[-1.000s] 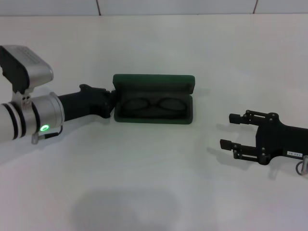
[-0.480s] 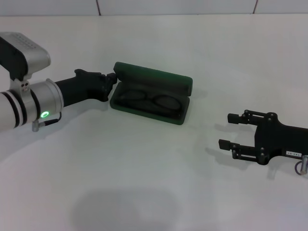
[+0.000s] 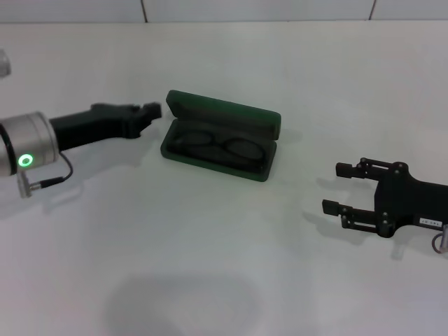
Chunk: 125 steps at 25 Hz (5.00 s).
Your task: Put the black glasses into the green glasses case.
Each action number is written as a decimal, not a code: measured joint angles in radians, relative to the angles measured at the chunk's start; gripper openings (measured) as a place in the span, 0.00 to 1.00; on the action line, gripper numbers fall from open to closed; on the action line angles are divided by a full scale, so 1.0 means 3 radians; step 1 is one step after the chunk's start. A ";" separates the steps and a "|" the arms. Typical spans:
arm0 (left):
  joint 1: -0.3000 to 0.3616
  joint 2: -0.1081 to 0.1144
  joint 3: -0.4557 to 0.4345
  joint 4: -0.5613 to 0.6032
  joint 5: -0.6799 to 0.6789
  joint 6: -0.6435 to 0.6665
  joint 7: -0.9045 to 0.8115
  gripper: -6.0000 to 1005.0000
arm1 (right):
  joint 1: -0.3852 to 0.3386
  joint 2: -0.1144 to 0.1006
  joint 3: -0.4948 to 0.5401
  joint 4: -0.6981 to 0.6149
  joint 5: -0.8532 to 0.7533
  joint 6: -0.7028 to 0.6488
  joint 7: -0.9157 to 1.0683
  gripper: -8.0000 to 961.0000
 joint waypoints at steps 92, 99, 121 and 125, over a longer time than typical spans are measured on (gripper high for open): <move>0.0164 -0.0151 0.3166 0.0981 0.1219 -0.3296 -0.2719 0.06 | 0.0045 0.0005 -0.0026 0.0000 0.0082 0.0175 0.0003 0.72; 0.0218 -0.0143 0.3338 0.0984 0.1220 -0.3529 -0.2718 0.06 | 0.0051 0.0005 -0.0021 0.0000 0.0082 0.0188 0.0008 0.72; 0.0181 -0.0091 0.2770 0.1530 0.0754 -0.2443 -0.2623 0.07 | 0.0049 -0.0003 -0.0006 0.0000 0.0087 0.0201 0.0022 0.72; -0.0115 -0.0097 0.1762 0.1044 -0.0232 -0.1011 -0.1751 0.07 | 0.0069 0.0000 -0.0010 -0.0005 0.0089 0.0186 0.0023 0.72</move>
